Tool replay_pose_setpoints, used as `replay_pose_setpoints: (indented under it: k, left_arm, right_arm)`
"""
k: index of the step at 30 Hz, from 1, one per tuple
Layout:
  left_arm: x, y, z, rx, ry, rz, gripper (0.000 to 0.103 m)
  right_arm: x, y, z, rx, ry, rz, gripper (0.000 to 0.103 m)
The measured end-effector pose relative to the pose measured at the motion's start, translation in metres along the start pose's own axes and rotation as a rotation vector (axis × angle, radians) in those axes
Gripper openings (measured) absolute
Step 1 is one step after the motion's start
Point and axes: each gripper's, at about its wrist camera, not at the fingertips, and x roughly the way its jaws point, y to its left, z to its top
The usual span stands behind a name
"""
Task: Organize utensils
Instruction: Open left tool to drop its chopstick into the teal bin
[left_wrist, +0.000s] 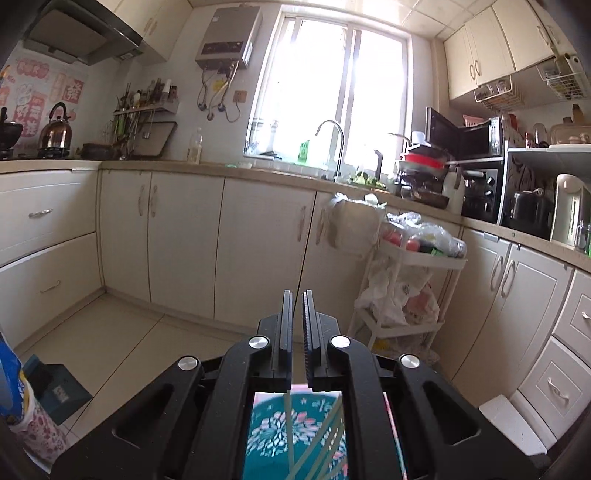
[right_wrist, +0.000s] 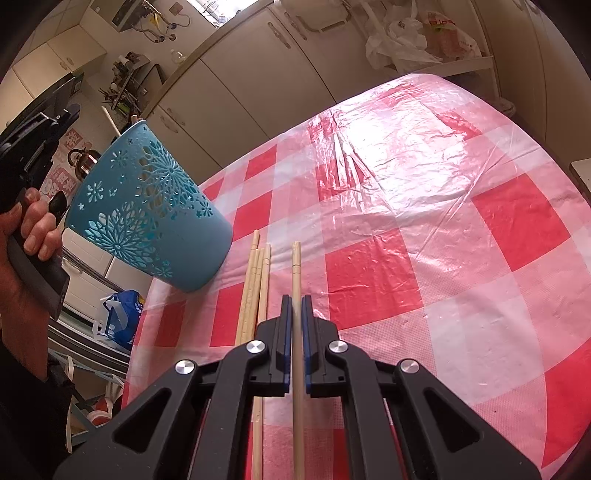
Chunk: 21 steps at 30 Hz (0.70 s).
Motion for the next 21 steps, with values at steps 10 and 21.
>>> replay_pose_setpoints:
  k: [10, 21]
  left_arm:
    - [-0.066, 0.035, -0.054, -0.026, 0.044, 0.038, 0.033]
    - [-0.083, 0.082, -0.174, -0.124, 0.319, 0.143, 0.067]
  right_arm:
    - [-0.002, 0.0, 0.0, 0.006, -0.011, 0.001, 0.006]
    - [-0.021, -0.001, 0.004, 0.024, -0.108, 0.083, 0.006]
